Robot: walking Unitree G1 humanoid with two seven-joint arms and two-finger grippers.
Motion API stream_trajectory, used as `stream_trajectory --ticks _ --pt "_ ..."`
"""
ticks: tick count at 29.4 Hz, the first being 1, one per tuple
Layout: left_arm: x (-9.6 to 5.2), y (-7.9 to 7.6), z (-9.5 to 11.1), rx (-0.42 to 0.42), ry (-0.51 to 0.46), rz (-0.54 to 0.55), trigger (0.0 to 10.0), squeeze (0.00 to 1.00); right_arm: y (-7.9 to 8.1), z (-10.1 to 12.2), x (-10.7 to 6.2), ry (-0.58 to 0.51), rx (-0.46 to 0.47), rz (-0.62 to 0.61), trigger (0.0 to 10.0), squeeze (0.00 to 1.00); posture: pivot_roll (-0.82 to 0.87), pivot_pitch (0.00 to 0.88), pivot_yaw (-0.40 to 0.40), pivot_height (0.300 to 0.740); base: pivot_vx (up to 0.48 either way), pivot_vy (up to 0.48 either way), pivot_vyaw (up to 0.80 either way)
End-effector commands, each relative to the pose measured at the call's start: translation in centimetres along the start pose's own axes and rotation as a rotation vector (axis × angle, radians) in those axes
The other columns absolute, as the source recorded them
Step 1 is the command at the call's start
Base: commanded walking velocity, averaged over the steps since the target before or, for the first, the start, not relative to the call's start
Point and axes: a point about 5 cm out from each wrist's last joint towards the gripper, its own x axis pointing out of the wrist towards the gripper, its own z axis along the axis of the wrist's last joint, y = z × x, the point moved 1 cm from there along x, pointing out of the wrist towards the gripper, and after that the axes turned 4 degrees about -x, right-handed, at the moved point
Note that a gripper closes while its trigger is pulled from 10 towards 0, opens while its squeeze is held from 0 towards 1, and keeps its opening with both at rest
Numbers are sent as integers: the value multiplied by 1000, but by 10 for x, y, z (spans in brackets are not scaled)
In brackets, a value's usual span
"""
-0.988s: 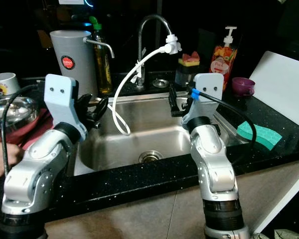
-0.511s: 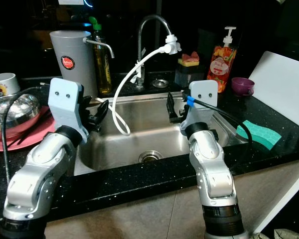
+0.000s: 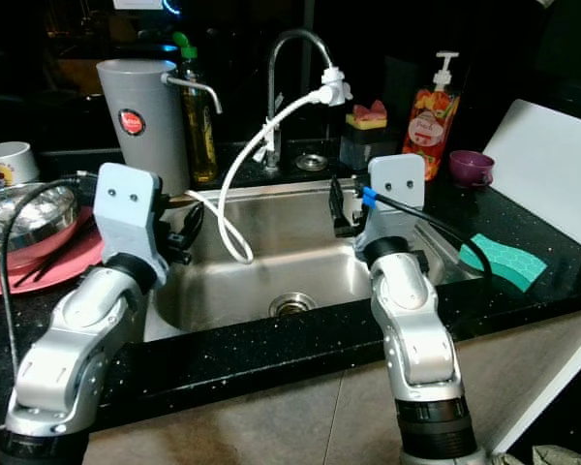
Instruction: Kitchen organization
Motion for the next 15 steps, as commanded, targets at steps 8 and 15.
stream_trajectory --ticks 8,15 --pt "-1 -5 -4 7 1 -2 10000 0 -6 -5 -2 13 76 -40 10000 0 44 59 -63 740 0 0 0" --pt "-1 -6 0 -5 -22 -5 10000 0 -6 -3 -1 -1 100 -41 10000 0 48 59 -65 740 0 0 0"
